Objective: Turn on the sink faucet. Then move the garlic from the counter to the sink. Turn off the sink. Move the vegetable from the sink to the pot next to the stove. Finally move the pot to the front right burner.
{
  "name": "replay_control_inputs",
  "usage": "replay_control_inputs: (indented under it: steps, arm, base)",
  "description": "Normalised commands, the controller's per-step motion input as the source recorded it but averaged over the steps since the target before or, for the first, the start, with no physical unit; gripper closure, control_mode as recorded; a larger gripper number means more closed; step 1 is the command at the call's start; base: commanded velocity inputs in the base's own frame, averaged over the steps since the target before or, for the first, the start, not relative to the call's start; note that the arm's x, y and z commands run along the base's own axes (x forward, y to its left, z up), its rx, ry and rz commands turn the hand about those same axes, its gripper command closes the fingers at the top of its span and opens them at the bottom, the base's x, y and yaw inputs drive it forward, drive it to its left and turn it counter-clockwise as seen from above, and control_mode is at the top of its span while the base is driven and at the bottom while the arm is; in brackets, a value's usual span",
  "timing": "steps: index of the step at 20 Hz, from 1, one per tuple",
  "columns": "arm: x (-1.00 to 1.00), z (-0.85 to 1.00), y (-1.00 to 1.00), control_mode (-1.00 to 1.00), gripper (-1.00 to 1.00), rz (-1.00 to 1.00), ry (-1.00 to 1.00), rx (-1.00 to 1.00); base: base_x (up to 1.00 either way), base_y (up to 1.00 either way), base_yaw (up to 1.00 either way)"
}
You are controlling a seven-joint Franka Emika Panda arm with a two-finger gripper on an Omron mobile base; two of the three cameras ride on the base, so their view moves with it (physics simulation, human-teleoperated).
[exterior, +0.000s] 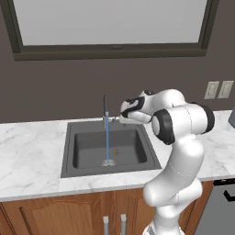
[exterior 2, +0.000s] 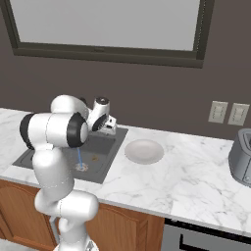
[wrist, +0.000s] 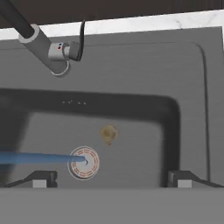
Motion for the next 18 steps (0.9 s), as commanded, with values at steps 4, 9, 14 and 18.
replay_control_inputs:
  steps: [4,9,14,18]
  arm:
    - [-0.11,0.14,-0.01,-1.0,-1.0,0.1,-0.21,0.05]
    - [-0.07,0.08,-0.05,-1.0,-1.0,0.14,-0.18,0.03]
    - [0.0,0.07,-0.06,-1.0,-1.0,0.16,-0.16,0.03]
    - [0.0,0.03,-0.07,-1.0,-1.0,0.17,-0.17,0.04]
  base:
    - [0.0,0.0,0.0]
    - [0.0,0.0,0.0]
    - [0.0,0.0,0.0]
    - [0.0,0.0,0.0]
